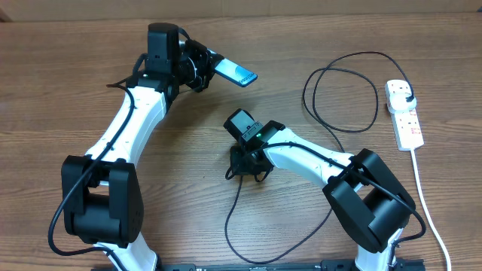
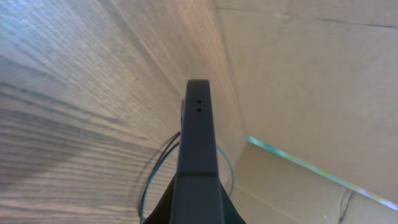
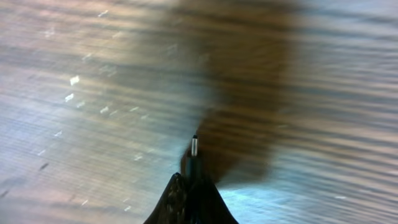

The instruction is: Plug charger to phone and switch on socket

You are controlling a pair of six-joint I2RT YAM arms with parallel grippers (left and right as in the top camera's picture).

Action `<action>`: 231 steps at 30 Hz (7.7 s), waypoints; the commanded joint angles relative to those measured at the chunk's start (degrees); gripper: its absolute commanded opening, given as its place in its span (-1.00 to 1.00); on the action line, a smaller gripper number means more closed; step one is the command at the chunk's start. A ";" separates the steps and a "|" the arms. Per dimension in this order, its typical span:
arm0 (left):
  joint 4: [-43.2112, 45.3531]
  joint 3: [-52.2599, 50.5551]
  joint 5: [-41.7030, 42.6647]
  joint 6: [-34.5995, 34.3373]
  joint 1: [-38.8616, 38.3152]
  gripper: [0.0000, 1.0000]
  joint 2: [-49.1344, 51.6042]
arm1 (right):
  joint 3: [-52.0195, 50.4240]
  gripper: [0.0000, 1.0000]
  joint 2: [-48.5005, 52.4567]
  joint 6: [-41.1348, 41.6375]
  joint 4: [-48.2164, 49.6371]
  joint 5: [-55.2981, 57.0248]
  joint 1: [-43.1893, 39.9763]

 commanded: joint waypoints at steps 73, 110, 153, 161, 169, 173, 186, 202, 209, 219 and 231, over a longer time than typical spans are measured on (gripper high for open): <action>28.85 0.28 27.36 10.08 4.83 -0.90 -0.20 | 1.09 -0.93 0.11 22.49 69.59 -80.13 -29.90; 40.87 0.28 36.68 -2.95 7.96 -0.91 -0.20 | 1.09 -0.93 0.11 61.64 106.95 -70.90 -26.27; 41.00 0.28 40.30 -7.91 9.97 -0.91 -0.20 | 1.09 -0.93 0.11 61.33 108.17 -67.12 -24.72; 41.00 0.28 40.06 -8.02 9.90 -0.91 -0.20 | 1.09 -0.92 0.11 61.33 108.17 -67.06 -24.72; 41.00 0.28 39.89 -8.68 9.90 -0.91 -0.20 | 1.07 -0.92 0.11 61.31 108.17 -66.82 -24.72; 41.00 0.28 39.63 -9.01 9.88 -0.91 -0.20 | 1.09 -0.92 0.11 61.31 108.17 -66.73 -24.72; 40.98 0.28 37.27 -8.90 8.11 -0.91 -0.20 | 1.07 -0.92 0.11 61.33 108.17 -66.73 -24.70; 41.00 0.28 39.21 -7.56 8.07 -0.91 -0.20 | 1.07 -0.92 0.11 61.33 107.95 -66.23 -24.72; 41.00 0.28 41.40 -5.95 8.02 -0.90 -0.20 | 1.07 -0.92 0.11 61.33 107.06 -63.71 -24.72; 41.00 0.28 43.21 -3.69 6.71 -0.90 -0.20 | 1.07 -0.92 0.11 59.74 103.27 -61.72 -24.72; 41.00 0.28 43.52 -3.72 6.16 -0.91 -0.20 | 1.07 -0.89 0.11 58.47 101.68 -61.64 -24.72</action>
